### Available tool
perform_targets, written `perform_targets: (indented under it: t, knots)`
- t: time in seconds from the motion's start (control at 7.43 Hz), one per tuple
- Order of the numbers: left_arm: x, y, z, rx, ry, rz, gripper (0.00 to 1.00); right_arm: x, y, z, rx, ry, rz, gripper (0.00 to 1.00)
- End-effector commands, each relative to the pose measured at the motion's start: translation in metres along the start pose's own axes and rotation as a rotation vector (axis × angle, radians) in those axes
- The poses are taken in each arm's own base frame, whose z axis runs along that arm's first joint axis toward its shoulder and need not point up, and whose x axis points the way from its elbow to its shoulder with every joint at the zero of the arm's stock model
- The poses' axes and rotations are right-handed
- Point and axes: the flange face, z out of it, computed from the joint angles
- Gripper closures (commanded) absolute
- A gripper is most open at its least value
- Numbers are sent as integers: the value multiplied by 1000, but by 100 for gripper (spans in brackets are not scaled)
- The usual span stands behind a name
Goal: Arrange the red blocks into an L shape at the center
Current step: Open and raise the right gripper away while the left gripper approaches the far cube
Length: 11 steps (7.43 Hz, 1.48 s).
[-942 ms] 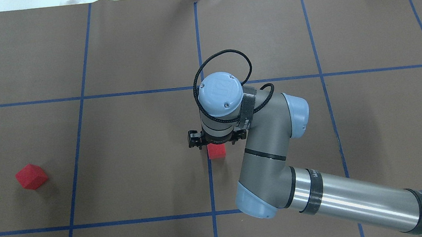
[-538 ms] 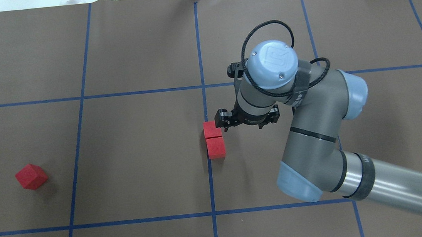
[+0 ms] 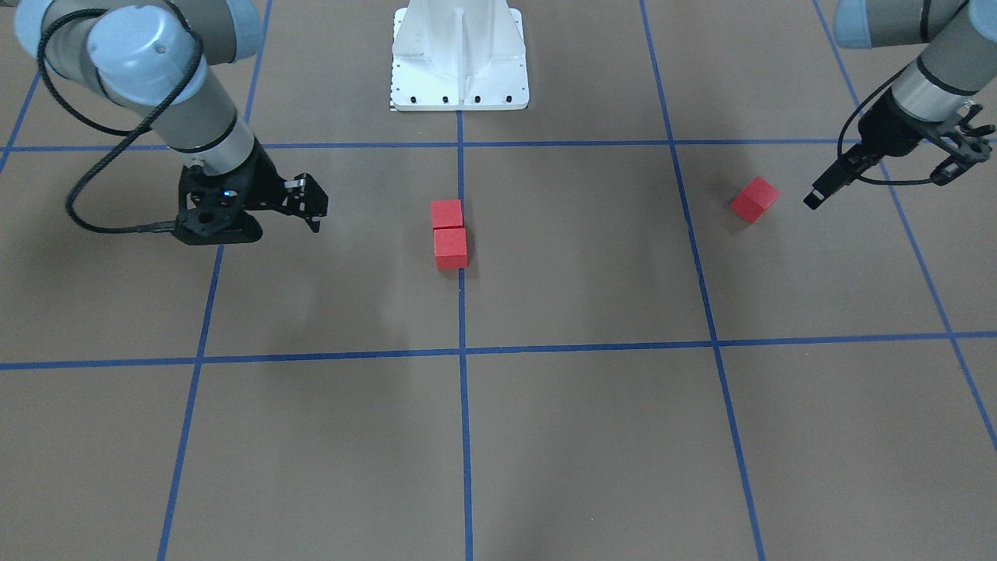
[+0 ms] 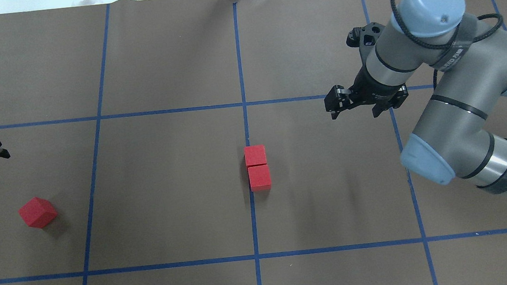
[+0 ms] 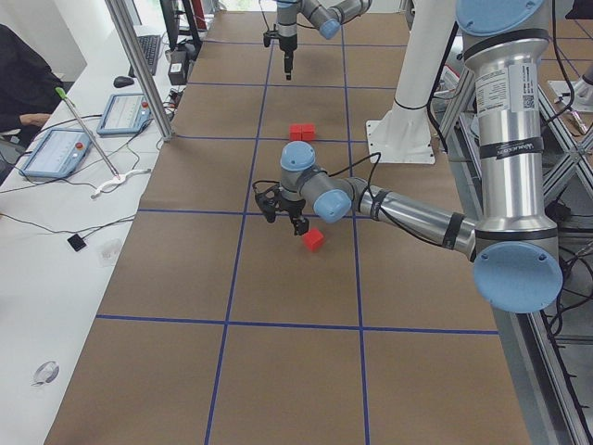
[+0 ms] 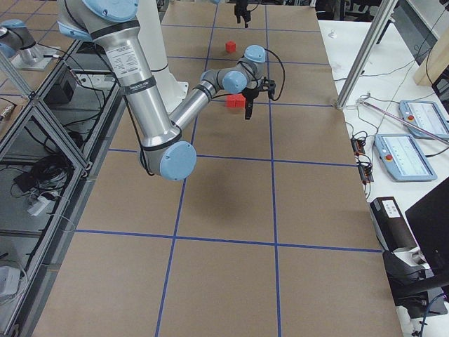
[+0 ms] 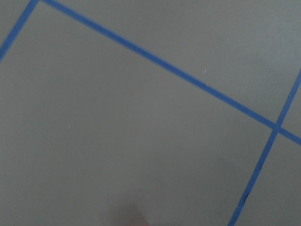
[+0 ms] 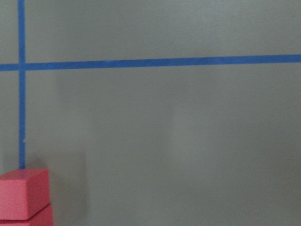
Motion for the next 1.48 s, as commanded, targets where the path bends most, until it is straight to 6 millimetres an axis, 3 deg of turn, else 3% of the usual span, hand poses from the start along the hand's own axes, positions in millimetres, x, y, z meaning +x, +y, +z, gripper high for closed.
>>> perform_targets:
  t: [0.0, 0.13, 0.27, 0.67, 0.81, 1.35]
  knots:
    - [-13, 35, 30, 0, -71, -93, 0, 74, -27, -19, -1, 11, 19, 0]
    - [-36, 36, 35, -4, -94, -98, 0, 90, -37, -14, -9, 26, 15, 0]
    - [-41, 40, 38, -16, -97, -95, 0, 96, -41, -6, -17, 42, 14, 0]
    - [-14, 38, 64, -36, -95, -76, 0, 102, -40, -3, -18, 50, 10, 0]
    - [-7, 39, 64, -41, -87, -72, 0, 103, -40, -2, -18, 52, 1, 0]
    - [-2, 47, 104, -63, -135, -66, 0, 103, -40, -2, -17, 53, -2, 0]
